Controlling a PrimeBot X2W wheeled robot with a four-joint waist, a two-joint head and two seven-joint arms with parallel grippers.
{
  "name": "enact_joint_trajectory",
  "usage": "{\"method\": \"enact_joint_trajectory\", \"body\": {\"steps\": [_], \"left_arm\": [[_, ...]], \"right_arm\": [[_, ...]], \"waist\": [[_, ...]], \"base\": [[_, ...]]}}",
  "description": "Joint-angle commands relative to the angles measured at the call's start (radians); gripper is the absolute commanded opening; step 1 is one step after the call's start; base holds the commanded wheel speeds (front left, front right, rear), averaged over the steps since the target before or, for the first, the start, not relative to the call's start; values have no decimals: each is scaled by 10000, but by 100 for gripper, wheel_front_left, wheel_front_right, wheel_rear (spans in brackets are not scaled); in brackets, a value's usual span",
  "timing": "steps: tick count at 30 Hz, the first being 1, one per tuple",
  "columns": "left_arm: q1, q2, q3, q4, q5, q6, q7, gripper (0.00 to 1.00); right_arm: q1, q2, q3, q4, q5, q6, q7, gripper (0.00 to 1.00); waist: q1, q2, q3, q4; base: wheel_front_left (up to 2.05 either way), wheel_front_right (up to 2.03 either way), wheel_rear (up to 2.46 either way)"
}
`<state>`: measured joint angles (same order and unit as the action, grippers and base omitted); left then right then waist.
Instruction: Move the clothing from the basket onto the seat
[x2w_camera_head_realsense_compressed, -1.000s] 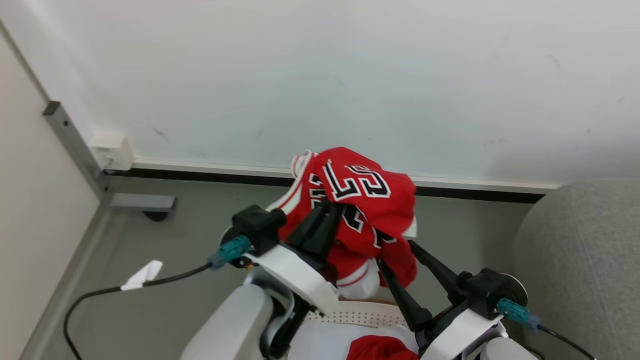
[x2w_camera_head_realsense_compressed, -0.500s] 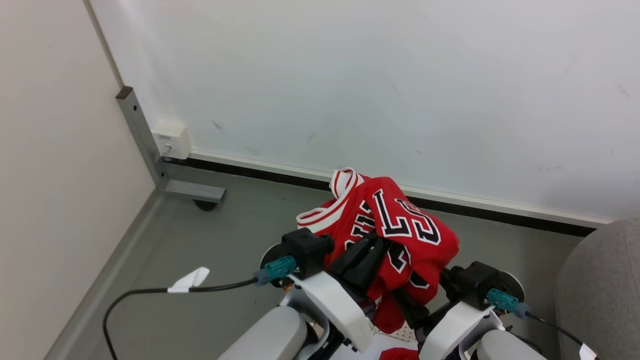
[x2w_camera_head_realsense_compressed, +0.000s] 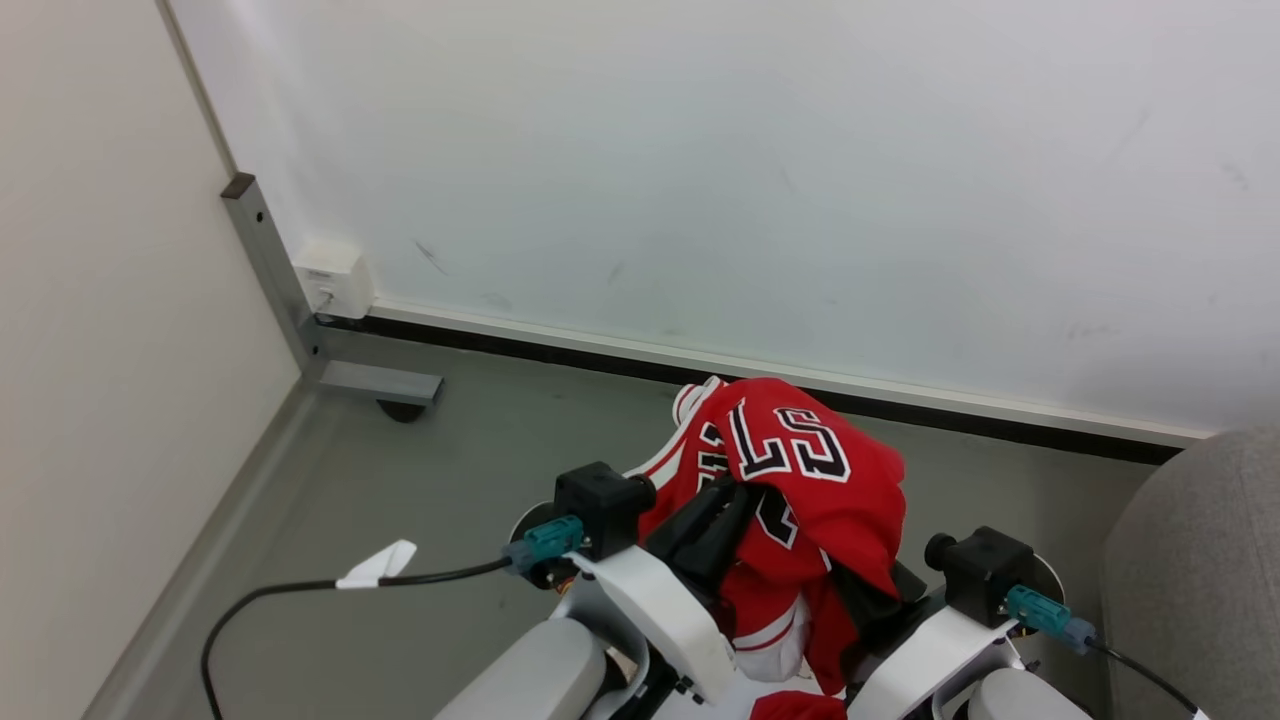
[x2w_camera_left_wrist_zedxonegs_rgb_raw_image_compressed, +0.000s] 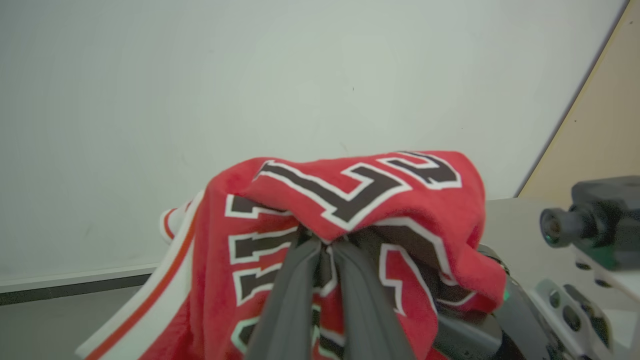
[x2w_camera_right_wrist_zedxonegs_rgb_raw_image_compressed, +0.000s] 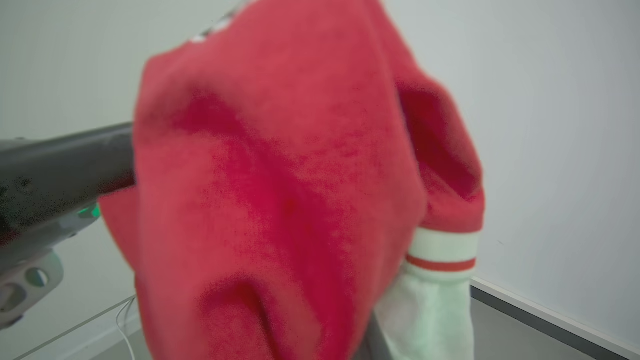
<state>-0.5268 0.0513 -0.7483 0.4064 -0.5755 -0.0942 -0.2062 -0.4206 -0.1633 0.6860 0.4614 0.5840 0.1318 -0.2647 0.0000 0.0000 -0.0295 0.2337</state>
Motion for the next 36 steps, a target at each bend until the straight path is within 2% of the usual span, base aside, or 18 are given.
{"method": "enact_joint_trajectory", "body": {"steps": [1, 2, 3, 4, 5, 10, 16, 25, 27, 36], "left_arm": [[87, 88, 28, 35, -59, 27, -77, 0], [93, 101, 41, 69, -58, 49, -87, 10], [100, 108, 38, 97, -56, 60, -106, 44], [112, 114, 51, 124, -74, 70, -126, 89], [121, 118, 43, 143, -87, 71, -144, 100], [220, 155, -20, 171, -121, 37, -252, 100], [312, 220, 67, 152, -67, 118, -411, 100], [258, 402, 215, -89, 259, 116, -557, 100], [234, 442, 251, -109, 303, 105, -566, 100], [273, 657, 227, -2, 581, -71, -583, 100]], "right_arm": [[145, -95, -128, -95, 83, -21, 7, 0], [198, -83, -192, -160, 111, -21, 7, 0], [241, -81, -284, -221, 146, -21, 7, 0], [285, -70, -361, -278, 204, -21, 7, 0], [320, -79, -433, -320, 232, -21, 7, 0], [453, -94, -913, -475, 401, -21, 4, 0], [519, -265, -1443, -707, 360, -21, 4, 0], [656, -616, -2712, -1313, 233, -21, 5, 0], [676, -629, -2833, -1365, 229, -21, 6, 0], [1008, -645, -3866, -1685, 121, -21, 7, 0]], "waist": [[0, 0, 20, -100], [0, 0, 27, -163], [0, 0, 28, -217], [0, 0, 33, -284], [0, 0, 41, -343], [0, 0, 135, -786], [0, 0, 301, -1634], [0, 0, 678, -3476], [0, 0, 732, -3713], [0, 0, 1014, -5711]], "base": [[0, 0, 0], [0, 0, 0], [0, 0, 0], [0, 0, 0], [0, 0, 0], [0, 0, 0], [0, 0, 0], [0, 0, 0], [0, 0, 0], [0, 0, 0]]}}
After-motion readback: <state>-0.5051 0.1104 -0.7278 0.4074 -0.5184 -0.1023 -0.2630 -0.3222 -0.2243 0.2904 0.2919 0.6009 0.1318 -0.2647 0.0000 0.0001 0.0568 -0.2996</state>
